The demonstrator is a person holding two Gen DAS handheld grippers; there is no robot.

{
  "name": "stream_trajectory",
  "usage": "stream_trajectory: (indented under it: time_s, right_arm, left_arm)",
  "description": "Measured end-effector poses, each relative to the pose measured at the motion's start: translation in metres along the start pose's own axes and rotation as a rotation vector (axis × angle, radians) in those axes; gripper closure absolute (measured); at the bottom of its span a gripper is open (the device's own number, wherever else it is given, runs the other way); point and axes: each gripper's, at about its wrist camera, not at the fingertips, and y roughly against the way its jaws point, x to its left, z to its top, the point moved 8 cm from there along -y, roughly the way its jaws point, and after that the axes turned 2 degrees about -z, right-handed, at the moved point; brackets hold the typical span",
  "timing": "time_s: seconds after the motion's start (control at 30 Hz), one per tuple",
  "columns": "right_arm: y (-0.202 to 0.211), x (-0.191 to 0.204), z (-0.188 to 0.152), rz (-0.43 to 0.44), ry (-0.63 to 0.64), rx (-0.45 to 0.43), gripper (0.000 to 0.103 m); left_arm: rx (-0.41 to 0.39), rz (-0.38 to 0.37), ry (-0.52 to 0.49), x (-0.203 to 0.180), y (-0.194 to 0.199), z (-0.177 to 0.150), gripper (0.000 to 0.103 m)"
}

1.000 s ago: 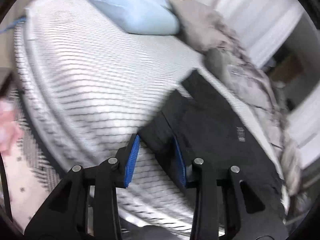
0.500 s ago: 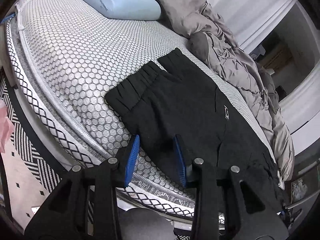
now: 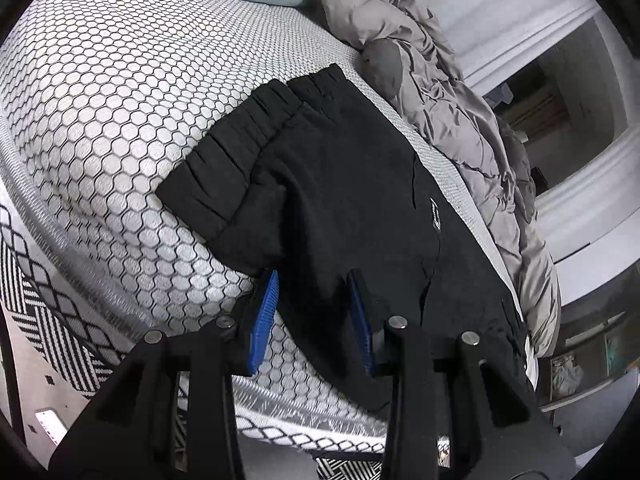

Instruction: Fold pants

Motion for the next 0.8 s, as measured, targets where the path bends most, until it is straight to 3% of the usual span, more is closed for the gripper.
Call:
stream_trajectory:
  time_s: [0.03,0.13,0.3,0.33,0.37,0.4,0.6,0.8]
  right_arm:
    - [0.000,-0.002,-0.001,0.002,-0.005,0.009,0.059]
    - [-0.001,0.002,-0.001,0.004,-0.014,0.013,0.056]
    - [-0.027,0.008,0.004,0.031,-0.037,0.013,0.056]
    - [-0.030,0.009,0.006,0.028,-0.035,0.005,0.070]
    - [-0.031,0.009,0.008,0.014,-0.028,-0.005,0.093]
    - [-0.031,0.010,0.008,-0.008,-0.018,-0.004,0.095]
    - [0.018,0.006,0.001,0.007,-0.059,-0.042,0.097]
    - [0.033,0.046,0.024,-0.023,0.006,-0.095,0.097]
  left_arm:
    - [-0.025,0.004,0.001,-0.001,0.003,0.003,0.088]
    - [-0.055,0.016,-0.009,-0.005,0.004,0.012,0.099]
    - [-0.081,0.023,-0.044,-0.020,0.015,0.019,0.102]
    - [-0.081,0.020,-0.042,-0.022,0.018,0.019,0.102]
    - [-0.082,0.022,-0.050,-0.024,0.023,0.018,0.102]
    - [-0.084,0.024,-0.061,-0.024,0.029,0.017,0.102]
    - [-0.091,-0.019,-0.075,-0.027,0.059,0.013,0.102]
    - [-0.116,-0.051,-0.109,-0.062,0.060,0.056,0.102]
